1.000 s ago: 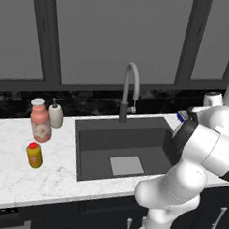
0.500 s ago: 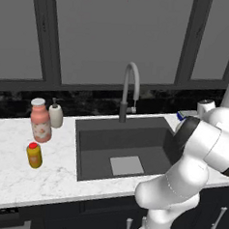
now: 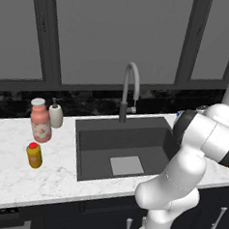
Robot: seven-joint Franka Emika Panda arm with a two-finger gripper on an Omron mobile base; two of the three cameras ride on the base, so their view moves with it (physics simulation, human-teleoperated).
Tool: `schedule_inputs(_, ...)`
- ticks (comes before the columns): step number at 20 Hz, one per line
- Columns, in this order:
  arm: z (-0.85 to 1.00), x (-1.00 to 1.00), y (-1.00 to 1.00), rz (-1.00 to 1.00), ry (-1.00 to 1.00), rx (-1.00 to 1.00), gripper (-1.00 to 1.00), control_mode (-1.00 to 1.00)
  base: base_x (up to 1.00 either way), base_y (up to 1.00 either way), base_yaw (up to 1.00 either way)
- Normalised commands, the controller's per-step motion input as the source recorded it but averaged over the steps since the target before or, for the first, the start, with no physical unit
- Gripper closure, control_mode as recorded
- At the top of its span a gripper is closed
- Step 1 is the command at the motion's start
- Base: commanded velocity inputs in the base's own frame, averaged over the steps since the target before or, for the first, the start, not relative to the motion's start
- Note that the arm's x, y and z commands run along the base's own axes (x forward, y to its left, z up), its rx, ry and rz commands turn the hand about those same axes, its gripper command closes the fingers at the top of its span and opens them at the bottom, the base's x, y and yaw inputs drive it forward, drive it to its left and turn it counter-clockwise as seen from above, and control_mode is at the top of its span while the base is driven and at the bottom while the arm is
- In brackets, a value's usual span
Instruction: Pick the broccoli from the sink and place it in the bowl. Then pick the bowl and place it in the microwave. Then close the microwave door and press the start button.
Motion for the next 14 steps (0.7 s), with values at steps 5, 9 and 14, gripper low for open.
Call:
schedule_inputs(5, -0.3, 0.0, -0.17, 0.0, 0.0, 0.0, -1.0, -1.0, 0.0, 0.0, 0.0)
schedule_inputs(9, -0.17, 0.0, 0.0, 0.0, 0.0, 0.0, 1.0, -1.0, 0.0, 0.0, 0.0)
schedule_inputs(14, 0.0, 0.0, 0.0, 0.0, 0.0, 0.0, 1.0, -1.0, 0.0, 0.0, 0.0)
